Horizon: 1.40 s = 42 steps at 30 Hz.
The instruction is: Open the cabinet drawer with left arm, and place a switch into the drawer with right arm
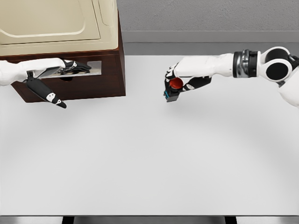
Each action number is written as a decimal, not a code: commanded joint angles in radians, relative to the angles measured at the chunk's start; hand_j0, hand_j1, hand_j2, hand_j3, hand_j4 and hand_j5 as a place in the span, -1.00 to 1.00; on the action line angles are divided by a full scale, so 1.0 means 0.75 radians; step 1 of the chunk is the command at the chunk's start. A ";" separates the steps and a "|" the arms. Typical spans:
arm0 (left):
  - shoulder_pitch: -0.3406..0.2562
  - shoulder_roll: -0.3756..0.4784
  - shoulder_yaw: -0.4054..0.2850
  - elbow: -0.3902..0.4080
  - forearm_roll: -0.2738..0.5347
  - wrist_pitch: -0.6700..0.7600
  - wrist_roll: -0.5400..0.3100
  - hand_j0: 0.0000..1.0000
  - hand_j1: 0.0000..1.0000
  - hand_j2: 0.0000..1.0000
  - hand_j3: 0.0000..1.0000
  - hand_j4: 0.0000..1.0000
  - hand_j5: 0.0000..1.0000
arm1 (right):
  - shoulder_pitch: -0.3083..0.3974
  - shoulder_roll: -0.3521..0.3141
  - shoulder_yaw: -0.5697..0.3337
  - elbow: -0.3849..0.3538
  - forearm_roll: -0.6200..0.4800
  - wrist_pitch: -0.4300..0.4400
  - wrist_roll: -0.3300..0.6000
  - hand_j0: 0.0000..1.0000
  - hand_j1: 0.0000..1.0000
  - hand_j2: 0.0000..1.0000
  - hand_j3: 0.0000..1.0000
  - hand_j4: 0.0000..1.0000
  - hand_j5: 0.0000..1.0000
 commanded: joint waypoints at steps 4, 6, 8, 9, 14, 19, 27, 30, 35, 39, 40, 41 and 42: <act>0.008 0.016 -0.017 -0.057 -0.002 0.001 -0.012 1.00 1.00 1.00 1.00 1.00 1.00 | -0.010 0.008 0.001 0.002 -0.009 0.004 -0.001 -0.11 -0.11 -0.11 -0.11 -0.11 -0.11; 0.010 0.020 -0.019 -0.065 -0.002 0.001 -0.012 1.00 1.00 1.00 1.00 1.00 1.00 | -0.012 0.010 0.001 0.000 -0.009 0.004 -0.001 -0.11 -0.11 -0.11 -0.11 -0.11 -0.11; 0.010 0.020 -0.021 -0.069 -0.002 0.001 -0.012 1.00 1.00 1.00 1.00 1.00 1.00 | -0.025 0.012 0.014 0.000 -0.009 0.004 -0.001 -0.11 -0.11 -0.11 -0.11 -0.11 -0.11; 0.010 0.022 -0.021 -0.071 -0.002 0.001 -0.012 1.00 1.00 1.00 1.00 1.00 1.00 | -0.029 0.012 0.016 0.000 -0.009 0.004 -0.001 -0.11 -0.11 -0.11 -0.11 -0.11 -0.11; 0.010 0.049 -0.021 -0.102 -0.002 0.001 -0.012 1.00 1.00 1.00 1.00 1.00 1.00 | -0.039 0.021 0.016 -0.002 -0.009 0.004 -0.001 -0.11 -0.11 -0.11 -0.11 -0.11 -0.11; 0.010 0.053 -0.023 -0.110 0.002 0.001 -0.012 1.00 1.00 1.00 1.00 1.00 1.00 | -0.049 0.021 0.016 -0.002 -0.009 0.004 -0.001 -0.11 -0.11 -0.11 -0.11 -0.11 -0.11; 0.016 0.102 -0.025 -0.183 0.010 0.001 -0.012 1.00 1.00 1.00 1.00 1.00 1.00 | -0.059 0.023 0.016 -0.002 -0.009 0.004 -0.001 -0.11 -0.11 -0.11 -0.11 -0.11 -0.11; 0.018 0.106 -0.025 -0.196 0.014 0.003 -0.012 1.00 1.00 1.00 1.00 1.00 1.00 | -0.067 0.033 0.016 -0.004 -0.009 0.004 -0.001 -0.11 -0.11 -0.11 -0.11 -0.11 -0.11; 0.018 0.127 -0.023 -0.216 0.022 0.001 -0.012 1.00 1.00 1.00 1.00 1.00 1.00 | -0.076 0.033 0.014 -0.004 -0.011 0.004 -0.001 -0.11 -0.11 -0.11 -0.11 -0.11 -0.11; 0.020 0.159 -0.023 -0.251 0.033 0.001 -0.012 1.00 1.00 1.00 1.00 1.00 1.00 | -0.078 0.035 0.014 -0.006 -0.011 0.004 -0.001 -0.11 -0.11 -0.11 -0.11 -0.11 -0.11; 0.021 0.161 -0.023 -0.251 0.033 0.003 -0.012 1.00 1.00 1.00 1.00 1.00 1.00 | -0.078 0.035 0.014 -0.006 -0.011 0.004 -0.001 -0.11 -0.11 -0.11 -0.11 -0.11 -0.11; 0.027 0.163 -0.023 -0.251 0.033 0.003 -0.012 1.00 1.00 1.00 1.00 1.00 1.00 | -0.078 0.035 0.014 -0.008 -0.011 0.004 -0.001 -0.11 -0.11 -0.11 -0.11 -0.11 -0.11; 0.029 0.166 -0.023 -0.253 0.033 0.001 -0.012 1.00 1.00 1.00 1.00 1.00 1.00 | -0.078 0.037 0.014 -0.010 -0.011 0.004 -0.001 -0.11 -0.11 -0.11 -0.11 -0.11 -0.11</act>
